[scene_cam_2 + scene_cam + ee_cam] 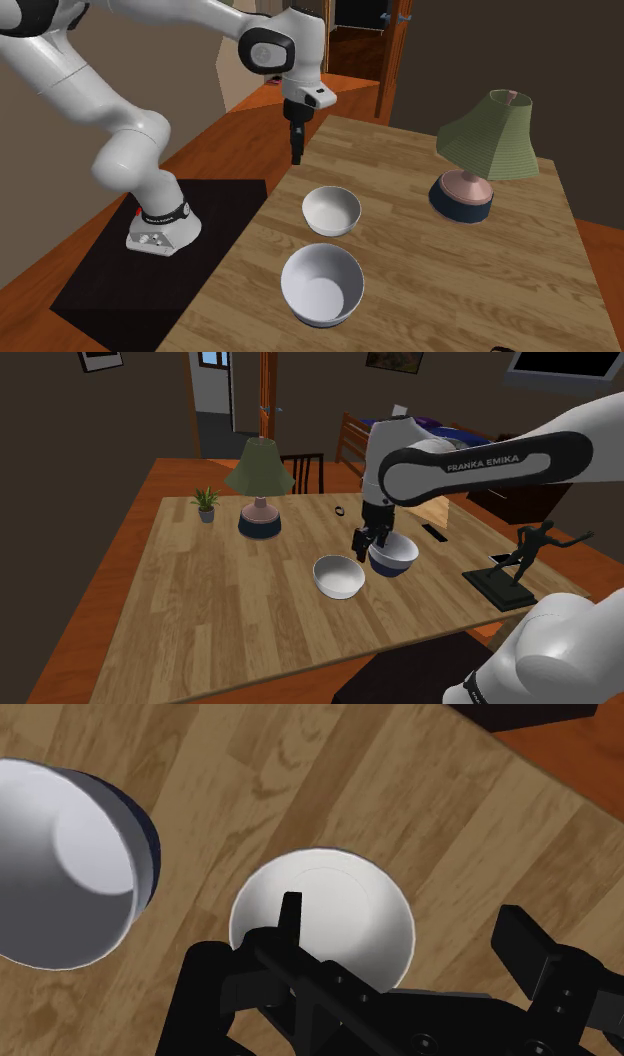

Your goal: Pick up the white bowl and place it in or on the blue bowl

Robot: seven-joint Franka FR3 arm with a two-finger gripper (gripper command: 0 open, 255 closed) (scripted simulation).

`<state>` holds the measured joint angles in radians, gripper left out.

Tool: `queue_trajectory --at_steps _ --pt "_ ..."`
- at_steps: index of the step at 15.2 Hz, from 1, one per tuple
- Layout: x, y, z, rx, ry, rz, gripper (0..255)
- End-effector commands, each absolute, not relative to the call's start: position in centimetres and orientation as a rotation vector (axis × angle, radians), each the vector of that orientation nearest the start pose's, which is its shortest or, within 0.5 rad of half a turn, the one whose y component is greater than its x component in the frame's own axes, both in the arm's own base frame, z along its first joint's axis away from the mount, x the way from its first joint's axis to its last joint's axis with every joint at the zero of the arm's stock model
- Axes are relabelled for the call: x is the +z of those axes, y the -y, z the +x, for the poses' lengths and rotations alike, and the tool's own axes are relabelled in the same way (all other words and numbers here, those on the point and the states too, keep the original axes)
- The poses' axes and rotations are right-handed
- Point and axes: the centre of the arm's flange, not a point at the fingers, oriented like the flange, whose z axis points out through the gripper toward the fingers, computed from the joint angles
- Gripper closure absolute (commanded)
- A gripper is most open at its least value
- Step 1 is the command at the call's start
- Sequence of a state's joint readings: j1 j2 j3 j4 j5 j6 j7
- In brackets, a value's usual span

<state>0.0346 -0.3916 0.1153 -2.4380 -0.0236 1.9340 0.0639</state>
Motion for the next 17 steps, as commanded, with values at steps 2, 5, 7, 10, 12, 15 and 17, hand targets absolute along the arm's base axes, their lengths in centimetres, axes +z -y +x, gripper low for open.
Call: queue_trajectory --at_steps 2,5,7,10,12,15,17 --pt "40.6 -7.5 42.9 0.161 0.139 -3.216 0" --pt "37.7 -9.0 45.1 0.152 0.143 -3.222 0" --pt "35.7 -10.0 46.6 0.146 0.146 -3.226 0" --pt "32.9 -11.5 48.8 0.136 0.150 -3.232 0" --pt "30.9 -12.5 50.3 0.130 0.153 -3.236 0" --pt "29.9 -12.4 50.2 0.130 0.153 -3.236 0" --pt "28.8 -12.3 50.1 0.130 0.153 -3.236 0"
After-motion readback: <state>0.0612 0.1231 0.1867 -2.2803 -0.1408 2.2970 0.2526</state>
